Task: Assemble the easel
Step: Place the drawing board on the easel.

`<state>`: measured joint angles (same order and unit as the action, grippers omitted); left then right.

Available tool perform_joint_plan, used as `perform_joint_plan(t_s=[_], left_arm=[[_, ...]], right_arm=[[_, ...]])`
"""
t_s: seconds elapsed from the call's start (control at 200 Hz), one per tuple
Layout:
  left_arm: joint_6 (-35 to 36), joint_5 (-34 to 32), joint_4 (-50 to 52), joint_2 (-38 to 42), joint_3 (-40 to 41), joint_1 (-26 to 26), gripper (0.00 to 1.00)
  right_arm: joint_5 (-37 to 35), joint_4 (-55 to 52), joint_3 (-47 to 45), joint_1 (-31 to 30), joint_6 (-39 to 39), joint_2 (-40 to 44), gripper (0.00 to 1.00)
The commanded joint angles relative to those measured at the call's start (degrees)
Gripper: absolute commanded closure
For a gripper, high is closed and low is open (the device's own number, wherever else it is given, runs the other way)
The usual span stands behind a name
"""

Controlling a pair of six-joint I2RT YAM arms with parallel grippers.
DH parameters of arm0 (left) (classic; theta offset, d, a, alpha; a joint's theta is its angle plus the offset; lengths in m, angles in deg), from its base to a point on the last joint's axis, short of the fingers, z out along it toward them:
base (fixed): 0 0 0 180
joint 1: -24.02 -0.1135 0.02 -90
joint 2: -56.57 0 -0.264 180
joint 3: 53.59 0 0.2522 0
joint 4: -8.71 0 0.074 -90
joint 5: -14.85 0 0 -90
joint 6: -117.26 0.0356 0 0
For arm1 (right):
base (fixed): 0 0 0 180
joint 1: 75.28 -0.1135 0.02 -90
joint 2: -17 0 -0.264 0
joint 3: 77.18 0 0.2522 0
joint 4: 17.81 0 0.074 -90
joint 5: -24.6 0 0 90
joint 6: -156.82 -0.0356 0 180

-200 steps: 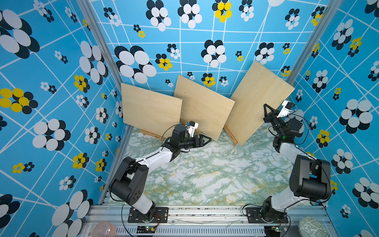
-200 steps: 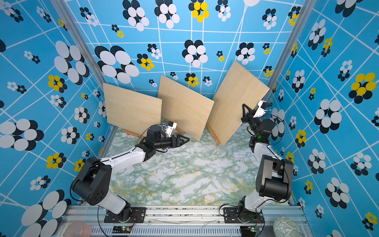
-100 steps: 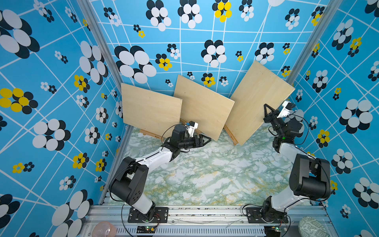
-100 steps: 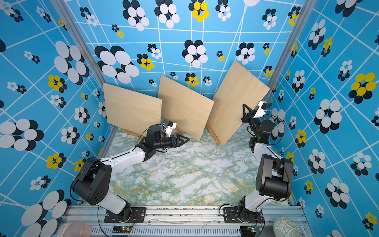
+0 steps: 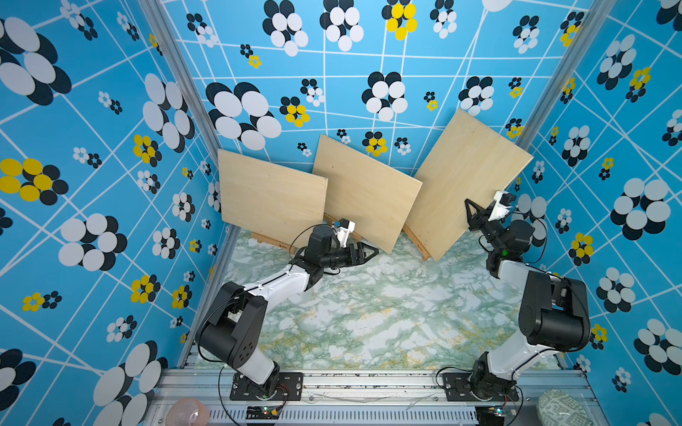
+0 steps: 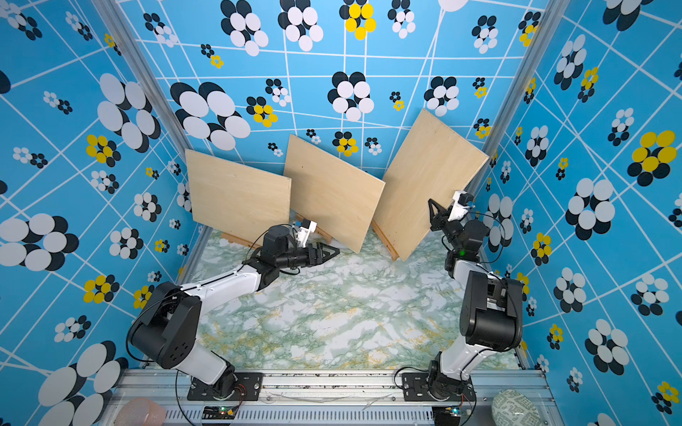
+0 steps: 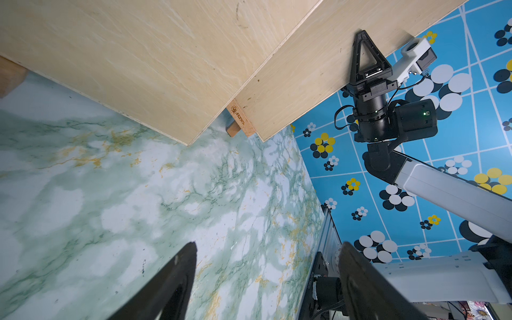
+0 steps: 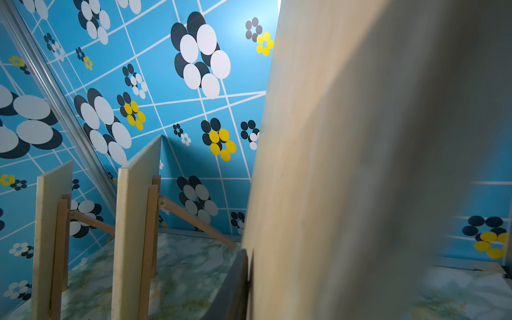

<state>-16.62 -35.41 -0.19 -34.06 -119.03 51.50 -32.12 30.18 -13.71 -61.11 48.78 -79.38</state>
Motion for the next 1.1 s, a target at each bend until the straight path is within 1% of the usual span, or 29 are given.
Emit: perform_joint_plan(t_s=[0.0,0.07,0.125,0.295,0.475,0.665,0.885,1.094], left_arm=[[0.15,1.31,-2.17,0.33,1.05,-0.6,0.18],[0.45,1.31,-2.22,0.49,1.15,-0.63,0.18],[0.79,1.24,-2.0,0.54,1.14,-0.76,0.18],[1.85,0.9,-1.86,1.65,1.49,-1.03,0.18],[3.04,0.87,-1.6,3.62,1.82,-1.25,0.17],[2.62,0.37,-2.46,6.75,4.3,-1.38,0.17],[3.4,-0.9,-0.13,14.63,8.7,-1.49,0.15],[5.03,-2.67,5.19,23.37,11.16,-1.64,0.13]], right_arm=[[-1.05,-2.99,-1.8,0.24,2.11,-0.34,0.55],[-1.89,-2.68,-2.49,0.28,2.37,0.2,0.43],[-2.48,-2.78,-3.16,0.24,2.72,0.87,0.37],[-4.21,-4.54,-5.56,0.89,3.87,4.53,0.27],[-5.45,-7.23,-9.71,2.15,3.73,12.0,0.23],[-7.69,-16.8,-13.74,2.58,5.32,24.13,0.22],[-10.07,-27.91,-16.13,2.61,4.1,39.64,0.21],[-10.06,-37.44,-14.39,2.59,2.14,49.36,0.21]])
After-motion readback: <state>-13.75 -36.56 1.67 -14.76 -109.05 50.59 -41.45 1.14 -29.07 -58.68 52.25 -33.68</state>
